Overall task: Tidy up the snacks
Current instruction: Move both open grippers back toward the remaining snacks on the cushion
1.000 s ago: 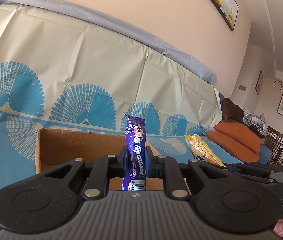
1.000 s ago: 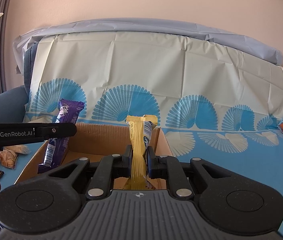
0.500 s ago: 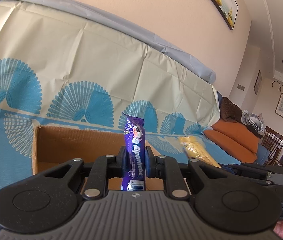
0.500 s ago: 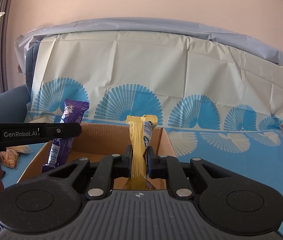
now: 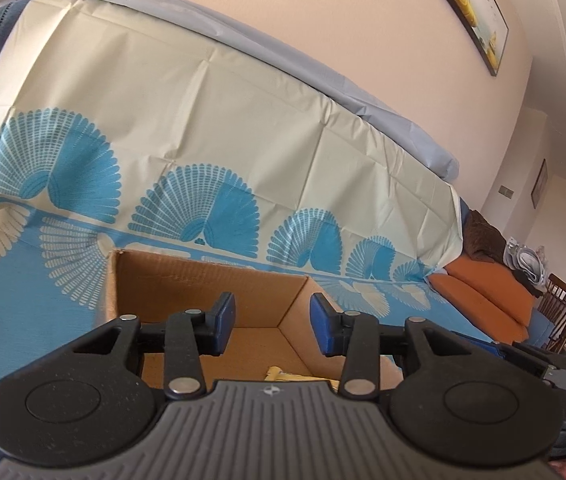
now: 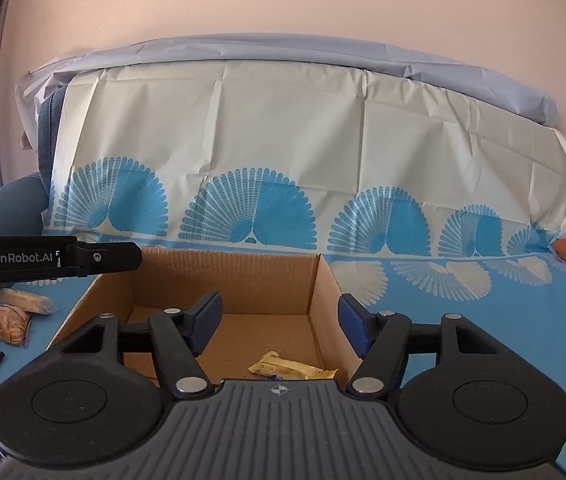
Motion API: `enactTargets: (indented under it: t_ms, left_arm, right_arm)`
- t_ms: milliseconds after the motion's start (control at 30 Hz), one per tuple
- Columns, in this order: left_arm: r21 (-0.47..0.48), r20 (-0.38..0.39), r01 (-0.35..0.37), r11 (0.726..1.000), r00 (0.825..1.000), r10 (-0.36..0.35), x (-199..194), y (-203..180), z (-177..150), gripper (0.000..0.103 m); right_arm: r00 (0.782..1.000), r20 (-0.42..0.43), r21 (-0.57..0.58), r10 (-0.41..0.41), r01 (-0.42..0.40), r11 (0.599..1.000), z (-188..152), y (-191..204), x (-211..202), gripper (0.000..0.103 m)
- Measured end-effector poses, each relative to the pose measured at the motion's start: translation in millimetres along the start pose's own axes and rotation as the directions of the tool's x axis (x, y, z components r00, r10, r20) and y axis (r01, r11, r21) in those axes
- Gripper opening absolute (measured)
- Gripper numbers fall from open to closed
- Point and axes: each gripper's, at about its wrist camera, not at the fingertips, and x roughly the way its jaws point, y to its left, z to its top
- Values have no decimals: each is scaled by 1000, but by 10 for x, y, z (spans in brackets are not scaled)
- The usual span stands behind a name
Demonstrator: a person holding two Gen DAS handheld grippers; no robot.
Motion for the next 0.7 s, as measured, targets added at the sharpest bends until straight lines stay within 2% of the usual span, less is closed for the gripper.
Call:
enactTargets:
  t_ms: [300, 400, 467, 500, 567, 600, 633, 700]
  left_arm:
    - [-58, -29, -83, 995, 996, 81, -314, 338, 18, 54]
    - [-42, -28, -119, 992, 993, 118, -472, 432, 30, 54]
    - [5, -22, -141, 990, 990, 141, -597, 473, 62, 52]
    - [35, -29, -157, 987, 987, 158, -653, 496, 79, 49]
    - [102, -48, -184, 978, 981, 190, -783, 565, 112, 29]
    - [134, -52, -196, 971, 978, 204, -872, 610, 127, 26]
    - [163, -47, -207, 965, 975, 218, -973, 660, 144, 22]
    - [207, -22, -232, 950, 970, 241, -1185, 778, 179, 18]
  right_arm:
    - [1000, 9, 24, 14, -14, 1000, 34, 245, -8, 70]
    - [1000, 8, 46, 23, -23, 999, 44, 359, 1, 70]
    - [999, 8, 55, 33, -33, 998, 45, 458, 0, 70]
    - [999, 10, 57, 41, -42, 997, 44, 510, -5, 70]
    - [997, 17, 54, 70, -71, 996, 44, 635, -27, 69]
    - [995, 23, 49, 92, -93, 994, 44, 701, -45, 65]
    - [992, 28, 44, 120, -121, 992, 47, 769, -64, 61]
    - [981, 33, 23, 190, -190, 981, 42, 930, -99, 44]
